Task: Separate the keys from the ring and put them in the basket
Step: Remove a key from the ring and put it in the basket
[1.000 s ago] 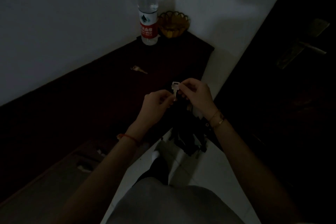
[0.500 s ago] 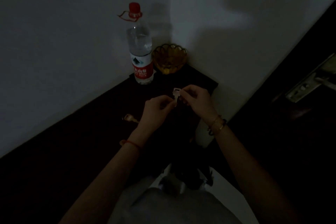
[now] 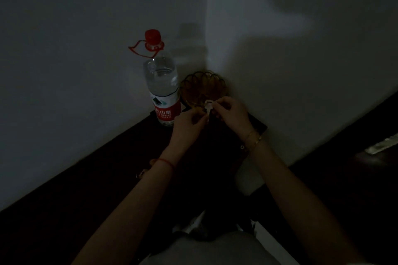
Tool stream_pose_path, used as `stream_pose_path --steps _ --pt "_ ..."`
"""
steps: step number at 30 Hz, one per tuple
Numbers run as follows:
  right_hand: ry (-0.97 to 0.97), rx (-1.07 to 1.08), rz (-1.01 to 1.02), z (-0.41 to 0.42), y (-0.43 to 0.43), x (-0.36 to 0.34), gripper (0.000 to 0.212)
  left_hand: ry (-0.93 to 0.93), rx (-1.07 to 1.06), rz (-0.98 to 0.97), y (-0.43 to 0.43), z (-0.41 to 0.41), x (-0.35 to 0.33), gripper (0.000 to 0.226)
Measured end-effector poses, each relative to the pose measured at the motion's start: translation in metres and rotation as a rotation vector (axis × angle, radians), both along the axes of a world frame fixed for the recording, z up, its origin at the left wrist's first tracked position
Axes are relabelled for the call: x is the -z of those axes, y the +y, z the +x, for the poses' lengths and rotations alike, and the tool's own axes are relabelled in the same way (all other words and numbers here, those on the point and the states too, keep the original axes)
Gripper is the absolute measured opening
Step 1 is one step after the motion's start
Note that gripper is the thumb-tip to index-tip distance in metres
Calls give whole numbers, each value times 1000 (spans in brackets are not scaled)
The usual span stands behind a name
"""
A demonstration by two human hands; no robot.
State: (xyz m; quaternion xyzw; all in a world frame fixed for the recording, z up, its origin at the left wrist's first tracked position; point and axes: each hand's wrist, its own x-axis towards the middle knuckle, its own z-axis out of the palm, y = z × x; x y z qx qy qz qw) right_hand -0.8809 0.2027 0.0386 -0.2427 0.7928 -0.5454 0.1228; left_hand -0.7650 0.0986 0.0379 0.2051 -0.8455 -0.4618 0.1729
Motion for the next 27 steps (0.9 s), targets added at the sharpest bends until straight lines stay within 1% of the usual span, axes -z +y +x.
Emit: stream_pose_path --steps 2,5,8,11,14,17,21,24,27 --pt "23 2 17 -23 -14 -6 15 9 -54 -17 -6 -20 -2 21" --pt "42 -57 100 -65 -42 -10 16 8 -170 -12 -19 -58 -4 22" --pt "88 -64 155 -80 -57 -11 21 14 -190 -15 -22 -68 -2 27" --pt "125 -96 248 -91 -68 -7 23 -9 -212 -92 -21 -70 2 30" --pt "129 -162 329 -105 -88 6 25 -51 -275 -196 -22 -71 7 25" --pt "131 -231 412 -109 -101 17 25 -72 -274 -291 -21 -64 12 24" --pt "103 -312 474 -111 -110 31 27 -64 -248 -354 -21 -50 18 24" --pt "115 -343 525 -109 -113 36 28 -83 -218 -349 -21 -43 21 27" --pt "180 -354 571 -108 -112 39 30 -102 -183 -324 -20 -40 24 31"
